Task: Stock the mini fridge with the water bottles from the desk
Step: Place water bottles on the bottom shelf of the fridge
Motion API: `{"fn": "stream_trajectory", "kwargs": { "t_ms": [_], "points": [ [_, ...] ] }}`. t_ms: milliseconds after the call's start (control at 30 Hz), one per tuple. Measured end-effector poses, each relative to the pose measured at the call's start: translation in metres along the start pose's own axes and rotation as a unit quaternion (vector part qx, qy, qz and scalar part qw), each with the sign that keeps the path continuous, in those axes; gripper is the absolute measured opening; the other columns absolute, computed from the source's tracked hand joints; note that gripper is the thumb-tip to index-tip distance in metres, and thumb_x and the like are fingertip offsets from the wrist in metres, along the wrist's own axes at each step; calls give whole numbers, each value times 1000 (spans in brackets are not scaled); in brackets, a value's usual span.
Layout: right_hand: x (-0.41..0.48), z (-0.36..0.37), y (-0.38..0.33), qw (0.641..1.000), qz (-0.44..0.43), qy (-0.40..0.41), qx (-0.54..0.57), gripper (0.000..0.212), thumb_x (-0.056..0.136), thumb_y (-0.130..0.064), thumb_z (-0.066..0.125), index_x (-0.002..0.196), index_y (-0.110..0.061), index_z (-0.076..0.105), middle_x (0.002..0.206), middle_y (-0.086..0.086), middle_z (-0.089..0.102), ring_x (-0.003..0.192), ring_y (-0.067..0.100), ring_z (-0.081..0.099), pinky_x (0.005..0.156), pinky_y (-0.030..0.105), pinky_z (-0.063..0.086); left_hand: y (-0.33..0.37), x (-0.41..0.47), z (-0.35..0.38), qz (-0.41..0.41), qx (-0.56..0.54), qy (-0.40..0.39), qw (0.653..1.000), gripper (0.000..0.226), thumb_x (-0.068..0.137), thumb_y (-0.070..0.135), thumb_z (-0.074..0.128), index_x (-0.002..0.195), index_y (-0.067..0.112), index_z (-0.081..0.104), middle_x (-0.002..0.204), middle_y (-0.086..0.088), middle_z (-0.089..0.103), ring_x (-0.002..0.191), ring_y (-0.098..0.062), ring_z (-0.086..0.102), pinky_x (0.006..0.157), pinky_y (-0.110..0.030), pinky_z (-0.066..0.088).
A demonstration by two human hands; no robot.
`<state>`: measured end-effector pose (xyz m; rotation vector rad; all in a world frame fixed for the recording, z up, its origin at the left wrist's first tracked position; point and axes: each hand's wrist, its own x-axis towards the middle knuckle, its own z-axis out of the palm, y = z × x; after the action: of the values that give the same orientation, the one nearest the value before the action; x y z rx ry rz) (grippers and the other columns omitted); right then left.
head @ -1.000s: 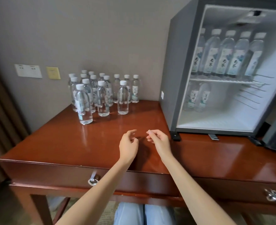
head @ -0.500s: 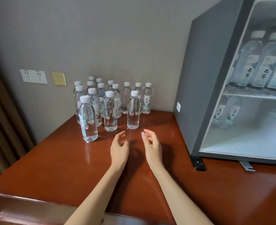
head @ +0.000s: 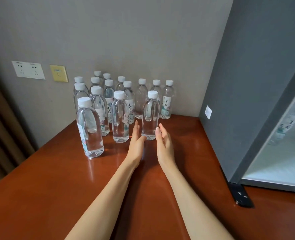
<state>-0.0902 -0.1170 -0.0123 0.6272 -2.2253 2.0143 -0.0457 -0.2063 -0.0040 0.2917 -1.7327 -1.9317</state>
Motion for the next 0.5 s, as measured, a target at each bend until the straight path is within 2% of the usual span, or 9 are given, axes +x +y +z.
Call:
{"fn": "stream_trajectory", "kwargs": {
  "t_ms": [33, 133, 200, 300, 400, 433, 500],
  "points": [
    [2, 1, 1, 1000, 0, -11, -1, 52, 99, -47, 43, 145, -24, 42, 148, -7, 43, 129, -4, 38, 110, 20, 29, -1, 4, 0, 0, -2, -7, 1000, 68, 95, -4, 32, 154, 21, 9, 161, 2, 14, 145, -6, 16, 109, -18, 20],
    [4, 3, 4, 999, 0, -33, -3, 55, 98, -49, 41, 147, -25, 40, 149, -9, 42, 119, -15, 35, 99, 5, 25, -4, 14, 0, -4, -2, -17, 1000, 69, 96, -3, 27, 154, 24, 3, 161, -2, 14, 146, -10, 16, 109, -19, 19],
    [4, 3, 4, 999, 1, -43, -6, 57, 97, -51, 39, 148, -24, 38, 150, -8, 41, 120, -15, 34, 99, 5, 24, -5, 21, 1, -3, 8, -20, 1000, 68, 96, -3, 27, 154, 23, 3, 160, -3, 17, 145, -13, 21, 115, -25, 18],
    [4, 2, 2, 998, 5, -60, -6, 58, 98, -52, 38, 149, -23, 36, 153, -7, 38, 129, -7, 33, 108, 15, 24, -9, 29, -1, 8, 46, -13, 999, 60, 95, -1, 32, 152, 18, 24, 154, -5, 33, 140, -14, 32, 118, -34, 24],
    [4, 0, 0, 998, 18, -50, 20, 58, 99, -50, 39, 150, -24, 32, 153, -10, 36, 135, -3, 32, 111, 17, 24, -11, 28, -4, 25, 68, 6, 997, 40, 98, 6, 37, 132, 19, 52, 139, -3, 50, 126, -9, 46, 103, -17, 36],
    [4, 0, -1, 998, 23, -44, 36, 59, 99, -50, 40, 151, -25, 31, 151, -12, 37, 133, -5, 32, 110, 16, 24, -11, 27, -4, 32, 73, 14, 997, 33, 99, 9, 37, 123, 22, 56, 133, -4, 53, 121, -10, 50, 100, -16, 38],
    [4, -1, -2, 997, 33, -35, 58, 59, 98, -51, 41, 151, -27, 30, 145, -16, 42, 127, -8, 35, 106, 14, 26, -13, 25, -2, 42, 82, 30, 995, 24, 101, 11, 37, 108, 24, 56, 123, -8, 57, 114, -17, 54, 99, -26, 42]
  ]
}}
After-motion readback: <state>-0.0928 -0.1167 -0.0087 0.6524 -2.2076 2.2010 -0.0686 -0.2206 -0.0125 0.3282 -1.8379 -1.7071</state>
